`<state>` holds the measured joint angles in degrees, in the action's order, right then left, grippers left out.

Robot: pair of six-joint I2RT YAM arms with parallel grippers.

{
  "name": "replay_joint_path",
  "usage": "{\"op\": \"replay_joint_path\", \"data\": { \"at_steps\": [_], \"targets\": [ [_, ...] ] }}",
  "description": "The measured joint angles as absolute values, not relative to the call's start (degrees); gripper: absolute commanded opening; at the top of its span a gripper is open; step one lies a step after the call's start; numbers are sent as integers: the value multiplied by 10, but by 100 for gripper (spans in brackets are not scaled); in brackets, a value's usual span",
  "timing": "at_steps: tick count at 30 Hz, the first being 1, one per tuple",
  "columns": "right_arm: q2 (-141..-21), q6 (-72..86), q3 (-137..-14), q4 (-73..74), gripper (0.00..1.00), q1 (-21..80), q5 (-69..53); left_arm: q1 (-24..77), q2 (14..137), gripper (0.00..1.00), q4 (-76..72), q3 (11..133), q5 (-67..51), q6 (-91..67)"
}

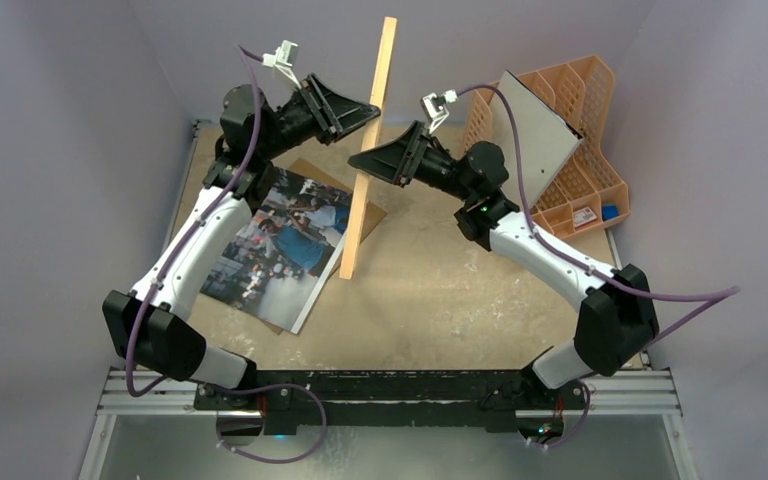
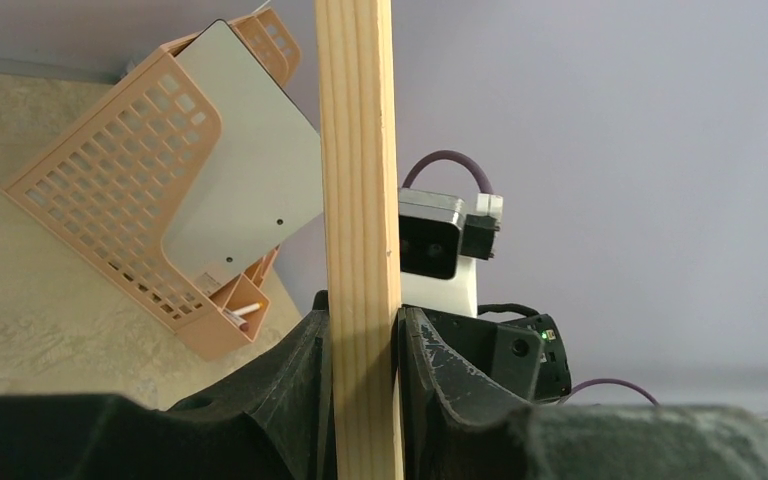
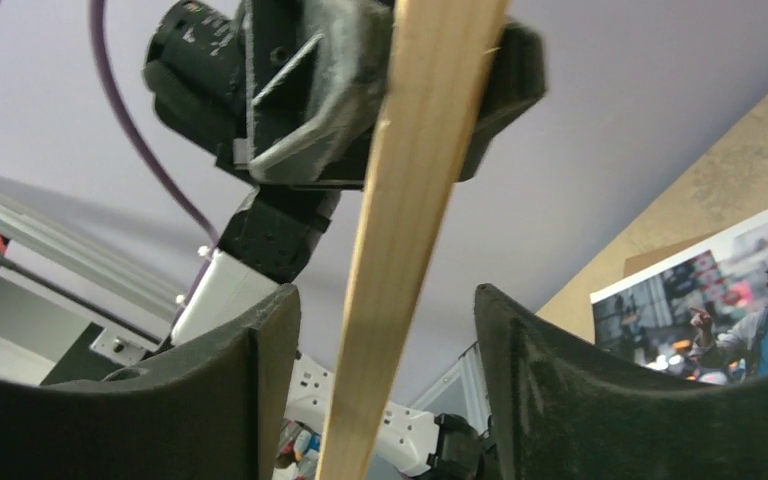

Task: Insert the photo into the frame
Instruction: Turn over the photo frame at the center of the board.

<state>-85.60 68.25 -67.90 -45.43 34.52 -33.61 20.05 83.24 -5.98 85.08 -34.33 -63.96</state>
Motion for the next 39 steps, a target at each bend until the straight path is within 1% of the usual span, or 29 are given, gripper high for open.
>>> {"op": "replay_joint_path", "data": {
  "at_steps": [3,4,5,6,7,8,10,12,16,20,23,26,33,39],
  "targets": [
    [-867,686,-682,-445,42,346,-329,201,827,0,-59,844,-340,-640],
    [-869,689,-683,-441,34,346,-327,201,826,0,-59,842,-339,-640],
    [-870,694,-684,-438,29,346,-325,201,825,0,-55,840,-336,-638],
    [-870,691,-685,-434,22,347,-324,200,825,2,-51,839,-334,-638],
    [-869,693,-687,-430,17,349,-321,200,824,9,-46,838,-332,-634],
    [-868,696,-688,-420,12,349,-317,199,823,13,-43,837,-330,-631],
    [-867,693,-688,-400,6,350,-313,199,819,22,-29,837,-325,-618],
    [-862,689,-688,-382,0,353,-311,199,811,34,-10,837,-317,-603],
    [-849,682,-695,-323,0,360,-307,196,789,53,40,837,-305,-571],
    [-833,675,-714,-236,0,352,-275,179,750,72,76,837,-284,-535],
    [-815,660,-729,-162,0,348,-257,173,719,79,113,840,-258,-502],
    [-805,637,-757,-84,0,348,-238,173,692,82,156,843,-225,-469],
    [-813,571,-841,103,0,348,-225,173,633,82,266,855,-131,-408],
    [-824,532,-869,208,0,348,-191,173,584,82,333,857,-78,-382]
  ]
}}
